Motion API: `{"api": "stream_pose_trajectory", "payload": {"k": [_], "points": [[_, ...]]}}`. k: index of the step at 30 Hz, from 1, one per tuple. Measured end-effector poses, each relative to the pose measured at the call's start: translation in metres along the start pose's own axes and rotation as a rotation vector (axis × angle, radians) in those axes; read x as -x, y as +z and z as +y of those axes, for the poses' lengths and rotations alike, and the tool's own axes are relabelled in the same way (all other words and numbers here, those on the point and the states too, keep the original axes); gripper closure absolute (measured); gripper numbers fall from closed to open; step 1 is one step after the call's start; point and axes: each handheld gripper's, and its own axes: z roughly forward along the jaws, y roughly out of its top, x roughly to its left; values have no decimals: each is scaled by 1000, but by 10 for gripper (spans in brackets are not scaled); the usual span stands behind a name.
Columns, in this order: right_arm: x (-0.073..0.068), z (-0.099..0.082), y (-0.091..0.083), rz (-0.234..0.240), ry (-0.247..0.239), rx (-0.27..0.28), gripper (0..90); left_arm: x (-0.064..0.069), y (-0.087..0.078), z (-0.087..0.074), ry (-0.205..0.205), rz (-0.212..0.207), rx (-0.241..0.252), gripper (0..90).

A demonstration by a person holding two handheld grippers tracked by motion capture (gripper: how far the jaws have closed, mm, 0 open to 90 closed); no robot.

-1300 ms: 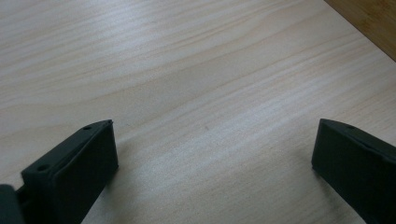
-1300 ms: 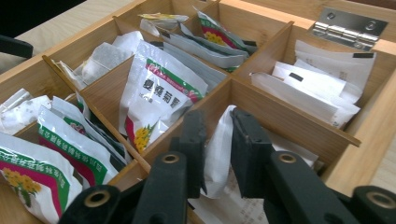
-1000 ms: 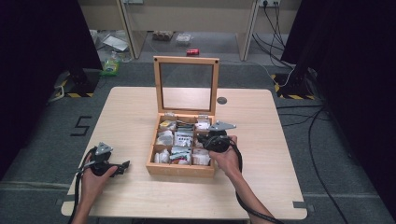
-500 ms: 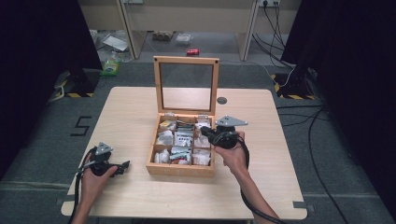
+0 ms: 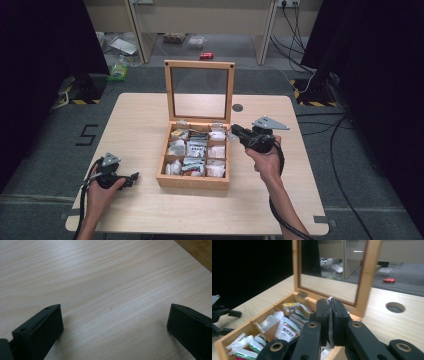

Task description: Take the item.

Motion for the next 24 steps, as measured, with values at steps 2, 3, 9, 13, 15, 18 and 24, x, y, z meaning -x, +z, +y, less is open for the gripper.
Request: {"api": "stream_pose_trajectory", "payload": {"k": [2, 3, 9, 13, 15, 18, 24], "points": [[8, -2, -3, -20, 11, 3, 859, 0, 0, 0, -1, 1, 0, 0], [10, -3, -4, -26, 17, 1, 859, 0, 0, 0, 0, 1, 0, 0], [32, -17, -13, -74, 74, -13, 860, 0, 0, 0, 0, 0, -2, 0], [40, -25, -14, -98, 84, -33, 860, 0, 0, 0, 0, 0, -1, 0], [46, -31, -13, -113, 93, -51, 860, 0, 0, 0, 0, 0, -1, 0], [52, -39, -11, -130, 107, -71, 860, 0, 0, 0, 0, 0, -1, 0], [58, -51, -6, -147, 121, -106, 859, 0, 0, 0, 0, 0, -1, 0]]}}
